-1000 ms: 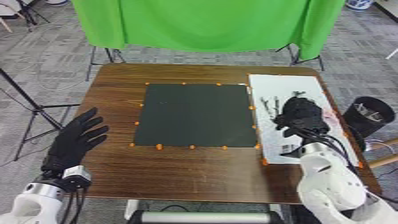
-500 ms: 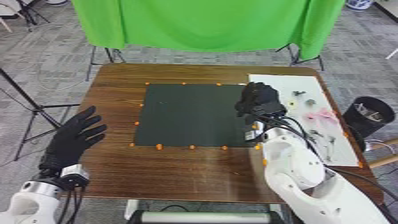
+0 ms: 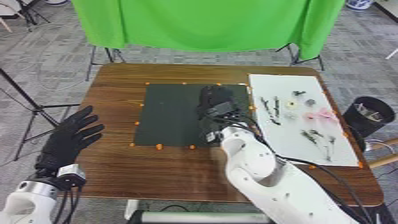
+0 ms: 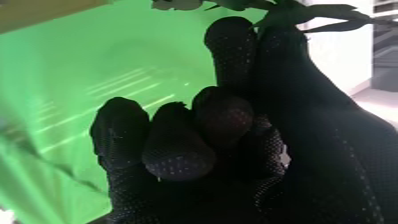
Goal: Arrange flowers
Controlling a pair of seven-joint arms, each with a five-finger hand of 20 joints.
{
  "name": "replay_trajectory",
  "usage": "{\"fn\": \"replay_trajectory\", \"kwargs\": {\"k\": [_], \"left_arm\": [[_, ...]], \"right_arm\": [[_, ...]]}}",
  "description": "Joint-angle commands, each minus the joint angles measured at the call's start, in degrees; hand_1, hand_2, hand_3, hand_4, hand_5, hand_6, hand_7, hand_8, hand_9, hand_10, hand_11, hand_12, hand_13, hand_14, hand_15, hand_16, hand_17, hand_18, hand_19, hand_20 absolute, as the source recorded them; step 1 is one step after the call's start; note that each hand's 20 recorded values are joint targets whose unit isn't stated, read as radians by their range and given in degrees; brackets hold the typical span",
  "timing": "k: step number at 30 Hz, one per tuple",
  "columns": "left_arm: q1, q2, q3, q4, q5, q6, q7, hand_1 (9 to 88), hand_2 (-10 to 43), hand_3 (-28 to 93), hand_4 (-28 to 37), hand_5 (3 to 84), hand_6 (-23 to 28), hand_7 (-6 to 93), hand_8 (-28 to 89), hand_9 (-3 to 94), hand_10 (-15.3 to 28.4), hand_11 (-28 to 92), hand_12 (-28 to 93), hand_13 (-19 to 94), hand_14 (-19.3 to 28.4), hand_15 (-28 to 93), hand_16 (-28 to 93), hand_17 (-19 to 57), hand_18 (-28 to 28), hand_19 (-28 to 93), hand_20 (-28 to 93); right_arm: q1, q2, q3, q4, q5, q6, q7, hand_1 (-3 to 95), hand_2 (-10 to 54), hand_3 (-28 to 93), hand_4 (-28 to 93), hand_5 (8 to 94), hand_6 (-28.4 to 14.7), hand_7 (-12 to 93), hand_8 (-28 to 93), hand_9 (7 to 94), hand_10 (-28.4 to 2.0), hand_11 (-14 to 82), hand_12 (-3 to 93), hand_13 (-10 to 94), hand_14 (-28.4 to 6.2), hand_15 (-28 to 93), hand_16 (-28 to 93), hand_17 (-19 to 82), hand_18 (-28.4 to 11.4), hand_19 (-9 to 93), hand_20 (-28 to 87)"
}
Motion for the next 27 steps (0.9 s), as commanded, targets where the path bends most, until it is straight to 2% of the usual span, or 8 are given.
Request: {"fn": "replay_trajectory", "kwargs": {"k": [1,2,7,13,15,16,17,27], "left_arm": [[-0.90,0.58,0.10,0.59,0.45,-0.90,-0.71,25.0,-5.5,70,-24.1,27.7,3.2,20.9,-11,23.8,11.9,24,16,21,15.6,39,-1,-8.2,22.7,48,11],[-1.04,0.92,0.41,0.68,0.33,-0.66,-0.38,25.1,-5.5,70,-24.1,27.7,3.1,20.9,-11,23.8,11.9,24,16,21,15.6,39,-1,-8.2,22.7,48,11],[-3.28,1.15,1.45,1.38,0.81,-1.54,-1.51,25.0,-5.5,70,-24.1,27.7,3.1,20.8,-11,23.8,11.9,24,16,21,15.7,39,-1,-8.2,22.7,48,11],[-7.00,1.87,3.83,2.62,1.22,-2.64,-2.78,25.0,-5.5,70,-24.1,27.7,3.1,20.9,-11,23.9,11.9,24,16,21,15.6,39,-1,-8.2,22.7,48,11],[-8.23,1.82,4.43,3.09,1.48,-3.36,-3.37,25.0,-5.5,70,-24.2,27.7,3.2,20.9,-11,23.8,11.9,24,16,21,15.6,39,-1,-8.2,22.7,48,11],[-8.27,1.77,4.53,3.07,1.53,-3.37,-3.50,25.1,-5.5,70,-24.2,27.6,3.2,20.9,-11,23.8,11.9,24,16,21,15.6,39,-1,-8.2,22.7,48,11],[-9.25,1.80,5.06,3.52,1.64,-3.67,-3.70,25.1,-5.5,70,-24.2,27.6,3.2,20.9,-11,23.8,11.9,24,16,21,15.6,39,-1,-8.2,22.7,48,11],[-13.12,2.04,7.44,4.81,2.21,-5.63,-5.04,25.0,-5.5,70,-24.2,27.6,3.1,20.9,-11,23.8,11.9,24,16,21,15.6,38,-1,-8.2,22.7,48,11]], "right_arm": [[2.57,-5.84,-4.23,3.06,-1.86,-0.49,0.05,43.6,-9.5,90,-21,79.4,0.5,40,22,79.0,-8.4,61.7,56.3,76,-7.4,84,34,44,-22.5,93,63],[3.17,-6.37,-5.25,3.97,-1.82,-0.06,0.19,43.5,-9.5,90,-21,79.4,0.5,40,22,79.0,-8.4,61.7,56.3,76,-7.3,84,34,44,-22.6,93,63],[4.39,-9.08,-8.33,7.62,-2.41,-0.25,0.99,43.7,-9.5,90,-21,79.5,0.5,40,22,79.0,-8.4,61.7,56.2,76,-7.3,84,34,44,-22.6,93,63],[5.50,-11.48,-11.83,11.55,-2.96,1.10,2.19,43.6,-9.5,90,-21,79.5,0.6,40,22,79.1,-8.4,61.6,56.5,76,-7.4,84,34,44,-22.7,93,63],[6.25,-11.83,-13.37,12.49,-2.73,1.51,3.18,43.6,-9.5,90,-21,79.5,0.5,40,22,79.1,-8.4,61.7,56.3,76,-7.4,84,34,44,-22.6,93,63],[5.93,-12.17,-13.29,12.89,-3.14,1.27,2.75,43.6,-9.5,90,-21,79.6,0.5,40,22,79.1,-8.3,61.7,56.3,76,-7.4,84,34,44,-22.6,93,63],[6.36,-12.51,-13.74,13.53,-3.21,1.66,3.20,43.6,-9.5,90,-21,79.5,0.5,40,22,79.2,-8.3,61.7,56.2,76,-7.3,84,34,44,-22.7,93,63],[10.19,-13.23,-19.10,17.70,-2.31,7.48,6.01,43.6,-9.5,90,-21,79.4,0.5,40,21,79.1,-8.4,61.8,56.2,76,-7.4,84,34,44,-22.7,93,63]]}}
